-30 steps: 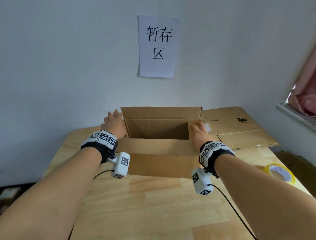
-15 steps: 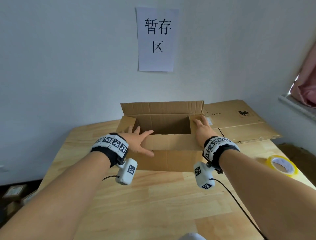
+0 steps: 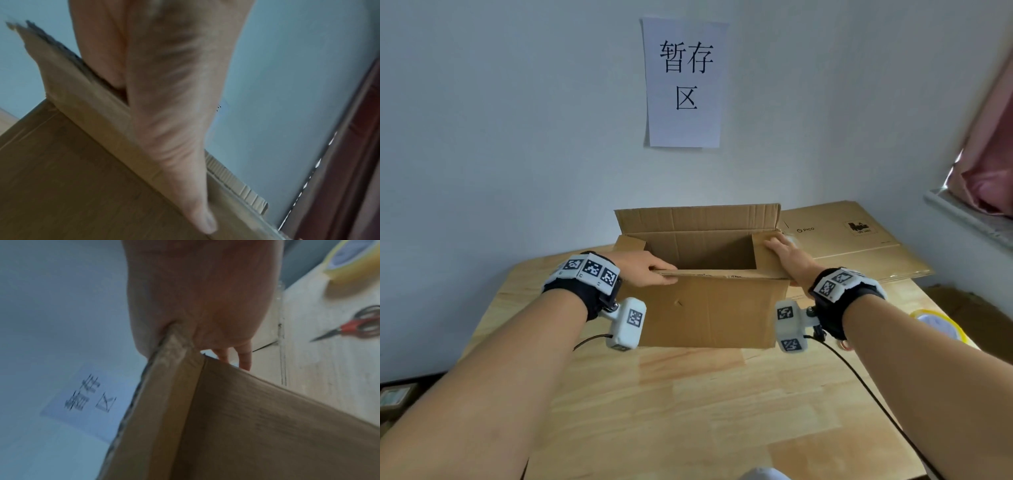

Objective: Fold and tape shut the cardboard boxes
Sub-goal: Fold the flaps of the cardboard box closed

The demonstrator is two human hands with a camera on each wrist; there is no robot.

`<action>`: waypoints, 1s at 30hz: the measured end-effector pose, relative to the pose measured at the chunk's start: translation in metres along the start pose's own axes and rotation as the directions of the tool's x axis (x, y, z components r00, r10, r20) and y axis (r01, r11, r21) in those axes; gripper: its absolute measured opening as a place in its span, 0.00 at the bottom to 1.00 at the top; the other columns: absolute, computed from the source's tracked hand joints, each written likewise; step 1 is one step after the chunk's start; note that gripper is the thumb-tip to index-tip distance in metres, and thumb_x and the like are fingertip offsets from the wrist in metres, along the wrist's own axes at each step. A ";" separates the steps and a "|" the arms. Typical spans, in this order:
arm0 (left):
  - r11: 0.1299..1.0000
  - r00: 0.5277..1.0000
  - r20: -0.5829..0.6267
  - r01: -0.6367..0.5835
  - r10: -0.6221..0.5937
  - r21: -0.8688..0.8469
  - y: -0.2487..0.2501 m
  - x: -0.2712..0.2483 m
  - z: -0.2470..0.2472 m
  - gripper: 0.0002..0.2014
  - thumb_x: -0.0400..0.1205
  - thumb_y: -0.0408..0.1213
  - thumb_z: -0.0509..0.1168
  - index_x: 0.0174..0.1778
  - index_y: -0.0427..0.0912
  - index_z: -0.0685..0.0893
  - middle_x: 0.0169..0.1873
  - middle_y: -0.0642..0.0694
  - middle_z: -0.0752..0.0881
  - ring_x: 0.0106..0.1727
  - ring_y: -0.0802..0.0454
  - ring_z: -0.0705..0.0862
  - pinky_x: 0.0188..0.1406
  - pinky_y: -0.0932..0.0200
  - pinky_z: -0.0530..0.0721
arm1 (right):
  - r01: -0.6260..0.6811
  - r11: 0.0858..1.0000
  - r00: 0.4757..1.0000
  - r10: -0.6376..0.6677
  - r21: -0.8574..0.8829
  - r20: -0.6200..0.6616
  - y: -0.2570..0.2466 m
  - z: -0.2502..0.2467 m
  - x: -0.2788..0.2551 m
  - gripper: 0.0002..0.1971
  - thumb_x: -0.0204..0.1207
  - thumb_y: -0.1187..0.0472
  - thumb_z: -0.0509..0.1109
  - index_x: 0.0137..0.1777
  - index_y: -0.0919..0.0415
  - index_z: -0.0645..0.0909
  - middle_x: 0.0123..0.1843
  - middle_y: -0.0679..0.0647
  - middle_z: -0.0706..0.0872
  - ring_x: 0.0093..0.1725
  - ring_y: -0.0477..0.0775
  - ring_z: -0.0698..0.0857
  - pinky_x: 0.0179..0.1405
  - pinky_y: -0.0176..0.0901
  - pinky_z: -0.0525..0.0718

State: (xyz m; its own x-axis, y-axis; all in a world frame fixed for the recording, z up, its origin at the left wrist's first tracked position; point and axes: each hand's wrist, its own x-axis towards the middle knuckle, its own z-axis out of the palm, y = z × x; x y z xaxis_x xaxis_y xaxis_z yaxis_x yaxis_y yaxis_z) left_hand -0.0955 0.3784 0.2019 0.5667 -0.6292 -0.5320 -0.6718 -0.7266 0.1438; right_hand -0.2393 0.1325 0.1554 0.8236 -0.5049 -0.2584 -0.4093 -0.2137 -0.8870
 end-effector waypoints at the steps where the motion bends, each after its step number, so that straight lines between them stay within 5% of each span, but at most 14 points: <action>1: 1.000 1.000 -0.012 0.015 -0.015 0.012 0.000 0.001 -0.004 0.27 0.81 0.66 0.53 0.75 0.62 0.72 0.73 0.57 0.74 0.72 0.52 0.72 0.70 0.58 0.67 | -0.045 0.994 0.999 0.043 0.098 0.024 -0.001 -0.003 -0.002 0.25 0.86 0.43 0.45 0.77 0.50 0.69 0.72 0.54 0.73 0.66 0.57 0.75 0.68 0.54 0.73; 5: 0.999 0.994 -0.100 0.035 -0.033 0.016 -0.007 0.010 -0.017 0.42 0.63 0.83 0.48 0.53 0.54 0.86 0.58 0.46 0.86 0.56 0.51 0.81 0.59 0.55 0.77 | -0.046 0.962 0.999 0.047 0.268 0.000 0.004 -0.007 -0.005 0.36 0.82 0.35 0.35 0.74 0.52 0.74 0.79 0.48 0.66 0.74 0.57 0.69 0.72 0.61 0.69; 8: 0.999 0.974 -0.222 0.036 -0.039 -0.020 -0.009 0.019 -0.018 0.36 0.73 0.74 0.55 0.66 0.53 0.84 0.63 0.44 0.84 0.68 0.47 0.77 0.65 0.50 0.76 | -0.004 0.951 0.998 0.021 0.309 -0.054 0.001 -0.003 -0.005 0.40 0.81 0.35 0.31 0.75 0.55 0.73 0.80 0.50 0.67 0.79 0.58 0.64 0.77 0.64 0.63; 12: 0.997 0.926 -0.373 0.071 -0.062 0.010 -0.014 0.026 -0.014 0.42 0.67 0.78 0.54 0.54 0.44 0.88 0.51 0.46 0.87 0.51 0.48 0.84 0.48 0.52 0.80 | 0.011 0.946 0.992 0.031 0.323 -0.125 0.002 0.000 -0.004 0.41 0.79 0.32 0.31 0.77 0.51 0.70 0.80 0.58 0.67 0.81 0.60 0.61 0.81 0.63 0.55; 15: 0.996 0.905 -0.425 0.063 -0.032 0.060 -0.017 0.028 -0.010 0.36 0.72 0.74 0.54 0.54 0.45 0.84 0.52 0.53 0.79 0.51 0.53 0.79 0.48 0.53 0.78 | 0.014 0.963 0.986 0.032 0.269 -0.166 0.005 0.005 -0.004 0.42 0.76 0.28 0.31 0.75 0.48 0.73 0.80 0.57 0.67 0.81 0.59 0.62 0.81 0.62 0.54; 20: 0.991 0.902 -0.426 0.109 -0.067 0.073 -0.014 0.038 -0.008 0.40 0.72 0.77 0.46 0.58 0.47 0.82 0.58 0.53 0.74 0.56 0.53 0.78 0.48 0.53 0.76 | -0.005 0.990 0.970 0.039 0.140 -0.239 0.007 0.006 -0.010 0.38 0.83 0.36 0.37 0.78 0.63 0.68 0.78 0.62 0.69 0.79 0.58 0.67 0.77 0.48 0.59; 23: 0.989 0.890 -0.442 0.143 -0.112 0.038 -0.011 0.043 -0.002 0.38 0.74 0.75 0.48 0.61 0.47 0.80 0.64 0.50 0.73 0.61 0.50 0.77 0.52 0.52 0.75 | -0.002 0.999 0.973 0.014 0.051 -0.230 0.009 0.005 -0.011 0.38 0.82 0.35 0.39 0.78 0.63 0.66 0.78 0.61 0.70 0.78 0.57 0.68 0.76 0.46 0.62; 25: 0.988 0.874 -0.472 0.149 -0.112 0.042 -0.006 0.043 0.005 0.36 0.78 0.72 0.47 0.65 0.47 0.79 0.69 0.50 0.71 0.68 0.48 0.72 0.63 0.47 0.72 | 0.054 0.998 0.978 -0.047 0.027 -0.202 0.013 0.006 -0.009 0.34 0.82 0.36 0.43 0.79 0.57 0.66 0.80 0.54 0.68 0.79 0.53 0.66 0.76 0.43 0.60; 30: 0.988 0.822 -0.549 0.135 -0.152 -0.071 -0.008 0.051 0.029 0.31 0.79 0.70 0.47 0.70 0.56 0.74 0.77 0.56 0.63 0.78 0.50 0.59 0.78 0.36 0.50 | 0.202 0.969 0.958 -0.225 -0.141 -0.175 0.024 0.012 -0.001 0.21 0.87 0.51 0.52 0.76 0.57 0.69 0.81 0.45 0.64 0.78 0.49 0.66 0.78 0.48 0.63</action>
State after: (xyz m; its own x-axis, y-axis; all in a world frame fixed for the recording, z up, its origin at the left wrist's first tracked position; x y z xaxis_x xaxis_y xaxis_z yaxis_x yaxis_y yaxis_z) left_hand -0.0750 0.3603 0.1499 0.8296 -0.5583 -0.0010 -0.5535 -0.8227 0.1297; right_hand -0.2452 0.1375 0.1302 0.8125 -0.5826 0.0190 -0.2862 -0.4272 -0.8577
